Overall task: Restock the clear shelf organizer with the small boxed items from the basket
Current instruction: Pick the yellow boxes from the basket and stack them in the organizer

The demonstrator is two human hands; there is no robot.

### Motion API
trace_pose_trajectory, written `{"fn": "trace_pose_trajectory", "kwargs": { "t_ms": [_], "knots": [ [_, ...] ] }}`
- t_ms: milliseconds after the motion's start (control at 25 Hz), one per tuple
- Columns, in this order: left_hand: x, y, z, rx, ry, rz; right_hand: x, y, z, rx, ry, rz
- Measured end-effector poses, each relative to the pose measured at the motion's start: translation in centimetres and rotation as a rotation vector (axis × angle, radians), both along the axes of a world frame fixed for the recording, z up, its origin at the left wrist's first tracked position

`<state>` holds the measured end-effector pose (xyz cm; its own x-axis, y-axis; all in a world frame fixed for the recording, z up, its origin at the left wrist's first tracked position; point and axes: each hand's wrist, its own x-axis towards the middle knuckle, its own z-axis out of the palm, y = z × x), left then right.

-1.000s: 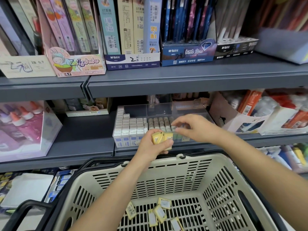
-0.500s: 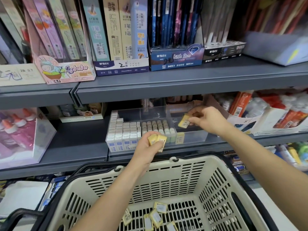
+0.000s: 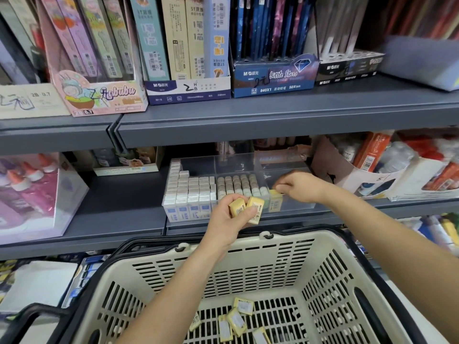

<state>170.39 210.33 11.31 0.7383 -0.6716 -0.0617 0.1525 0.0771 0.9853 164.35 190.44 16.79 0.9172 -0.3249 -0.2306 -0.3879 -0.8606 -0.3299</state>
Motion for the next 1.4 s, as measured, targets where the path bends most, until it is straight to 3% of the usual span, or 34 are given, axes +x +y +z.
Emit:
{"fn": "trace_pose_trajectory", "kwargs": {
  "t_ms": [120, 240, 360, 520, 640, 760, 960, 1120, 1240, 1320, 1400],
  "knots": [
    [0.0, 0.1, 0.0, -0.028, 0.037, -0.015, -0.5, 1.1, 0.6, -0.124, -0.187, -0.017],
    [0.1, 0.1, 0.0, -0.062, 0.054, -0.029, -1.7, 4.0, 1.5, 0.059, -0.426, 0.021],
    [0.0, 0.1, 0.2, -0.077, 0.044, -0.057, -2.4, 6.5, 1.3, 0.223, -0.340, 0.073],
    [0.1, 0.2, 0.1, -0.057, 0.040, -0.058, -2.8, 4.8, 2.5, 0.388, -0.383, -0.060],
    [0.1, 0.2, -0.2, -0.001, -0.022, -0.050, -2.1, 1.6, 3.4, 0.159, -0.478, -0.158],
    [-0.1, 0.3, -0.5, -0.005, -0.082, -0.047, -0.8, -0.1, 2.6, -0.104, -0.422, -0.156],
    [-0.5, 0.3, -0.2, -0.045, -0.052, -0.059, 0.7, 0.1, -0.6, -0.054, -0.184, -0.062],
    [-0.4, 0.3, 0.0, -0.031, -0.045, -0.061, 0.9, 0.1, -1.1, -0.116, -0.119, -0.015],
    [-0.4, 0.2, -0.1, -0.019, -0.025, -0.060, -0.1, 1.5, -0.1, -0.126, -0.345, -0.031],
    [-0.4, 0.1, -0.1, -0.009, -0.031, -0.068, -1.3, 3.5, 0.7, 0.018, -0.517, 0.013],
    [-0.4, -0.1, 0.0, -0.008, -0.040, -0.079, -2.0, 5.7, 0.9, 0.096, -0.505, 0.112]
  ]
}}
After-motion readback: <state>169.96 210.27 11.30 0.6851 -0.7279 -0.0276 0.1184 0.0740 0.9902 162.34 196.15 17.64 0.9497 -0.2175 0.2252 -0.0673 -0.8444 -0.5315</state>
